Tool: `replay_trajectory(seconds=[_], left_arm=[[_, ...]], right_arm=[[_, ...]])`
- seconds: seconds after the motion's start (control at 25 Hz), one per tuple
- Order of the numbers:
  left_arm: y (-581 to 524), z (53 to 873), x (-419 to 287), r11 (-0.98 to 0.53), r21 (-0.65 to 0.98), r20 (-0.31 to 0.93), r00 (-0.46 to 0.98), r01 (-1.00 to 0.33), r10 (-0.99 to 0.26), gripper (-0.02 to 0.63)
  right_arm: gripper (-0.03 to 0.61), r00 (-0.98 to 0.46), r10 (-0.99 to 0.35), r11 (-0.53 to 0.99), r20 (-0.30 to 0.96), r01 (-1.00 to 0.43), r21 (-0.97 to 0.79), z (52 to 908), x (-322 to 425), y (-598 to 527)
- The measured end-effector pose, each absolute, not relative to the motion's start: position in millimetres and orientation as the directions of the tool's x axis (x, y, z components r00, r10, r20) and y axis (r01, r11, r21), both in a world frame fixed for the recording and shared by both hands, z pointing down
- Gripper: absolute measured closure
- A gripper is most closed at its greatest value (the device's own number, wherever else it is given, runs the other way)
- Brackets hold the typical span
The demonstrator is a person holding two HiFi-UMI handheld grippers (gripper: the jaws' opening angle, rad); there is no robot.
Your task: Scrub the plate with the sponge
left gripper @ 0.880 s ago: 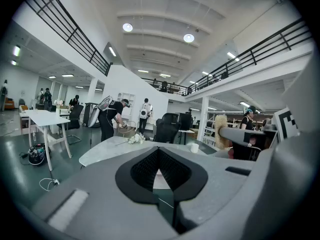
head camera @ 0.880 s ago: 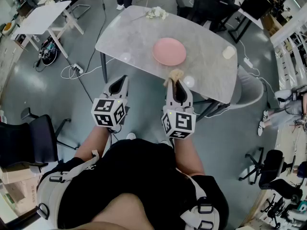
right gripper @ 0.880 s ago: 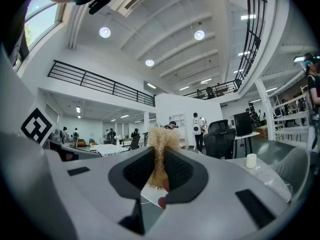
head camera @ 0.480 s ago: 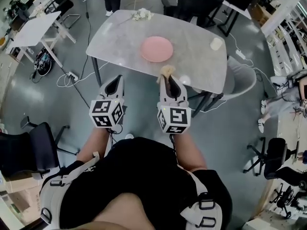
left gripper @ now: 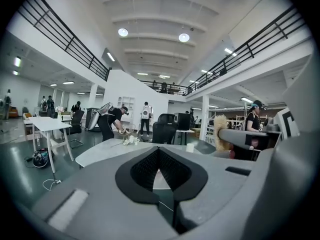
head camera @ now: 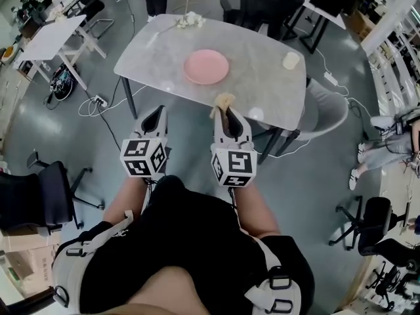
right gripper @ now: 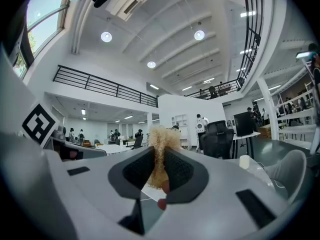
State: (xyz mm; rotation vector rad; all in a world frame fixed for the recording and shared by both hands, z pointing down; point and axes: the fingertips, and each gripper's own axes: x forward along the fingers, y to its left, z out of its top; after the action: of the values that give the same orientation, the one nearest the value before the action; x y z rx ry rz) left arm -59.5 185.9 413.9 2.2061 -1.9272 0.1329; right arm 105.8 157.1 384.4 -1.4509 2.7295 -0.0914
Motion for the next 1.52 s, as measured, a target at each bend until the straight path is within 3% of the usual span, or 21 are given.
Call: replay_trajectory(seconds=[0.76,1.52], left_arm=[[81,435,-62,-0.169,0.069,0.232,0.18,-0.983,-0.956,0.609],[-140,454,-157,-0.325,0.117,0.319,0.346,-0.938,-0.882,0.609]], right_arm=[[0.517,-0.516,-0.857,0.514,-0.001,-0.853,-0.092,406,105,65],[0.517,-0.434,-0.895,0.433,0.108,-0.901,-0.03,403,-11,-134]])
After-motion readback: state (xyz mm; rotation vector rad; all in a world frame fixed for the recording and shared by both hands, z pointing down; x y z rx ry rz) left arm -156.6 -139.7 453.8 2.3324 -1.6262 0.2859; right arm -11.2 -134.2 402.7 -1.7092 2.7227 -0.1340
